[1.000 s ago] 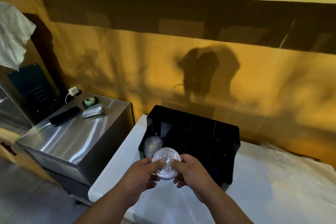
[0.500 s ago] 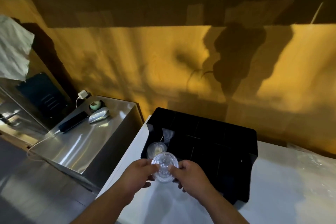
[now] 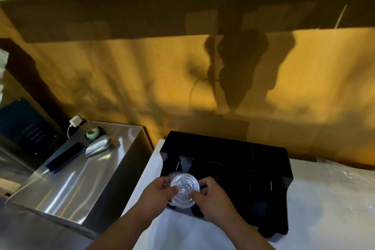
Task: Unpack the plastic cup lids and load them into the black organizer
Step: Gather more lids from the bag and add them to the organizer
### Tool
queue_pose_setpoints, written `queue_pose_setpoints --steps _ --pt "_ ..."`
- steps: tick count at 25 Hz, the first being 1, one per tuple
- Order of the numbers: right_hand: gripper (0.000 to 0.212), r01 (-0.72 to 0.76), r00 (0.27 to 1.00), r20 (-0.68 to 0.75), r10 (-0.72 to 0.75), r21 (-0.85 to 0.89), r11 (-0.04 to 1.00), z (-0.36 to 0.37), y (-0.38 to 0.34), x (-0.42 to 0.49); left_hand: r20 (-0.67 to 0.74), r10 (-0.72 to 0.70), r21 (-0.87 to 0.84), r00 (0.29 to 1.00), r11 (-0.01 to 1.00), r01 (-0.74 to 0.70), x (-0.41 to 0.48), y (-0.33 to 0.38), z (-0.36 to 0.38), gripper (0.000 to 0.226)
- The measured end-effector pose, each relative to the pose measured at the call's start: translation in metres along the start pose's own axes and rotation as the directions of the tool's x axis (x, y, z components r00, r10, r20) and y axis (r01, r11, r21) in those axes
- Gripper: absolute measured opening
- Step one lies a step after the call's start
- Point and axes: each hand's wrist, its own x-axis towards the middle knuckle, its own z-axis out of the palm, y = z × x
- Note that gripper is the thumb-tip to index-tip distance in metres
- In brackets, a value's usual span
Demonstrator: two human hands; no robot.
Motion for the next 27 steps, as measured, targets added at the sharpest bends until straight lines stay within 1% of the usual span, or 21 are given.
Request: queue_pose_setpoints --steps 4,6,8,10,12,14,17,20,24,27 --pt "0.019 -0.036 0.992 -0.12 0.034 -0.012 0.999 0.026 -0.014 0.006 0.086 0.062 -0.006 0.994 0.998 -0.062 0.03 -0.005 -0.022 0.027" --pt "0.019 -0.083 0.981 -0.172 0.09 0.043 0.996 0.043 -0.026 0.007 0.122 0.102 0.003 0.987 0.995 -0.103 0.041 -0.005 -0.038 0.025" --pt "0.02 -0.12 0.969 -0.21 0.132 0.072 0.99 0.064 -0.04 0.006 0.138 0.138 0.043 0.981 0.988 -0.145 0.05 -0.007 -0.056 0.023" --pt "0.022 -0.141 0.958 -0.235 0.162 0.105 0.985 0.081 -0.053 0.008 0.156 0.197 0.1 0.968 0.972 -0.214 0.061 -0.008 -0.073 0.027" --pt "0.025 -0.166 0.947 -0.256 0.196 0.135 0.977 0.088 -0.059 0.013 0.185 0.206 0.113 0.961 0.967 -0.229 0.069 -0.005 -0.081 0.031" --pt "0.03 -0.189 0.936 -0.279 0.216 0.12 0.975 0.091 -0.059 0.018 0.202 0.216 0.156 0.955 0.956 -0.249 0.072 -0.004 -0.082 0.032" --pt "0.038 -0.184 0.931 -0.315 0.185 0.033 0.982 0.085 -0.05 0.027 0.146 0.303 0.278 0.942 0.901 -0.333 0.075 -0.002 -0.074 0.023" --pt "0.037 -0.177 0.939 -0.317 0.13 -0.123 0.977 0.081 -0.04 0.037 0.102 0.381 0.357 0.919 0.848 -0.391 0.082 -0.001 -0.063 0.015" --pt "0.034 -0.138 0.958 -0.286 0.039 -0.335 0.932 0.081 -0.03 0.045 0.125 0.46 0.478 0.879 0.749 -0.459 0.084 -0.008 -0.057 0.003" --pt "0.025 -0.041 0.966 -0.25 -0.06 -0.38 0.924 0.084 -0.025 0.047 0.187 0.495 0.534 0.849 0.674 -0.511 0.088 -0.015 -0.056 0.006"
